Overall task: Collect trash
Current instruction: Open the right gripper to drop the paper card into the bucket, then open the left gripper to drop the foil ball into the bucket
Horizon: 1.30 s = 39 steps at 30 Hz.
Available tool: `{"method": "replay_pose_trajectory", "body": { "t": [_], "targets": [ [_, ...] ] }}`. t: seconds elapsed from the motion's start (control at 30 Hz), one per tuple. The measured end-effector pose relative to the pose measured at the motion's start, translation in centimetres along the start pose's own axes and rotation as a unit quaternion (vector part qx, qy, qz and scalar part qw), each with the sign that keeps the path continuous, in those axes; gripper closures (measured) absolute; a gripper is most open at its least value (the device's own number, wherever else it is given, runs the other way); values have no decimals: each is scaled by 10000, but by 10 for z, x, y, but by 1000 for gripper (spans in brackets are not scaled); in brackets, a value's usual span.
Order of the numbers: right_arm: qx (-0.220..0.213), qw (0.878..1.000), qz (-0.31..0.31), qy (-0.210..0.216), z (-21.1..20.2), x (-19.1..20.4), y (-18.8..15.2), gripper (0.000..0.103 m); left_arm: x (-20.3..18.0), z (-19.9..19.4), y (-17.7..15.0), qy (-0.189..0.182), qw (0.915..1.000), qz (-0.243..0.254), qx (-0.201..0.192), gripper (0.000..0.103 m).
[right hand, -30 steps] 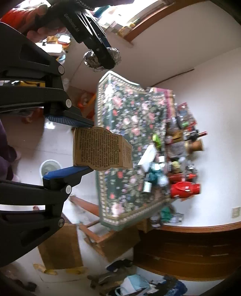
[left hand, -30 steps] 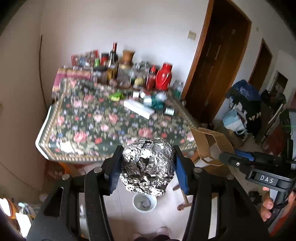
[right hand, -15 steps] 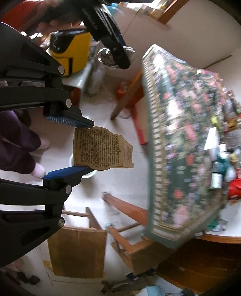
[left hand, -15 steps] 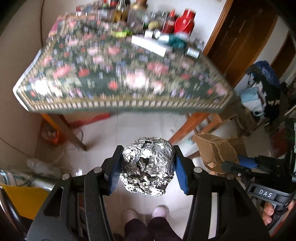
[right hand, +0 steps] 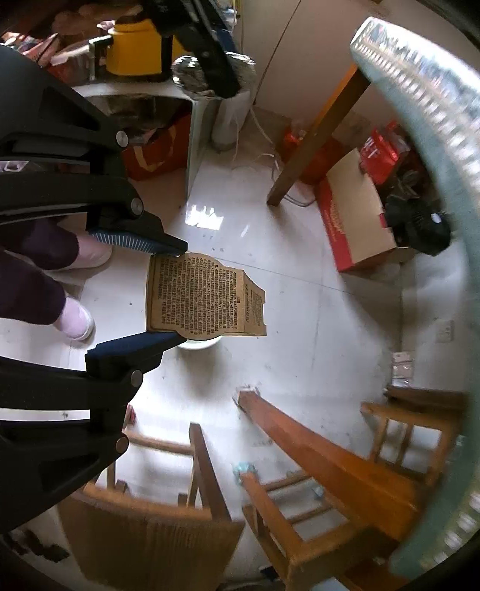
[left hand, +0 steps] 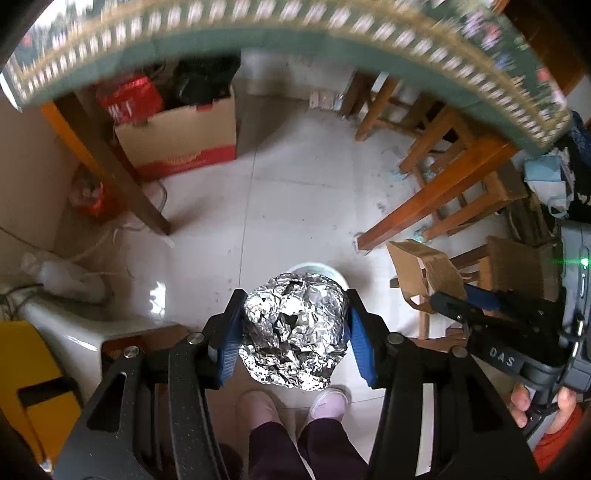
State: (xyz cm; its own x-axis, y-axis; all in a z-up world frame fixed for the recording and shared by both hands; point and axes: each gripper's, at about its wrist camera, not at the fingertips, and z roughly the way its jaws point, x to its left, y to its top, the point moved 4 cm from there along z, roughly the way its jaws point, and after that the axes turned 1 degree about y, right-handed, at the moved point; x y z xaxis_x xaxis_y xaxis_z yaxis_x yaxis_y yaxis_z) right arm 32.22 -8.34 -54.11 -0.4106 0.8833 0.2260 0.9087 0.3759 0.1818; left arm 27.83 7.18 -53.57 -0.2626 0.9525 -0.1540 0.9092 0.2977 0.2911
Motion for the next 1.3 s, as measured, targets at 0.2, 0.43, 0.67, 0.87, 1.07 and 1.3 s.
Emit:
{"method": "replay_pose_trajectory", "body": {
  "t": [0.2,0.43,0.67,0.87,1.07,1.3],
  "targets": [
    [126,9999,-16,105,58,-1,5,65,12,64,-7,29,9998,-48,170,51],
    [354,9989,2,316,102,-8,2,62,11,113,-13,11,9996,51,280,51],
    [324,9987,266,287,98,-30,-7,61,-10,146,-13,-299,9979,118,557,51],
    [270,9980,563,95,81,-51,-7,61,-45,160,-10,-723,9933,314,842,42],
    [123,9973,716,48,61,-63,3,61,-60,172,-9,-589,9906,351,1184,36],
    [-70,9981,619,19,24,-53,18,61,-60,123,7,-490,9943,316,893,36]
  ]
}}
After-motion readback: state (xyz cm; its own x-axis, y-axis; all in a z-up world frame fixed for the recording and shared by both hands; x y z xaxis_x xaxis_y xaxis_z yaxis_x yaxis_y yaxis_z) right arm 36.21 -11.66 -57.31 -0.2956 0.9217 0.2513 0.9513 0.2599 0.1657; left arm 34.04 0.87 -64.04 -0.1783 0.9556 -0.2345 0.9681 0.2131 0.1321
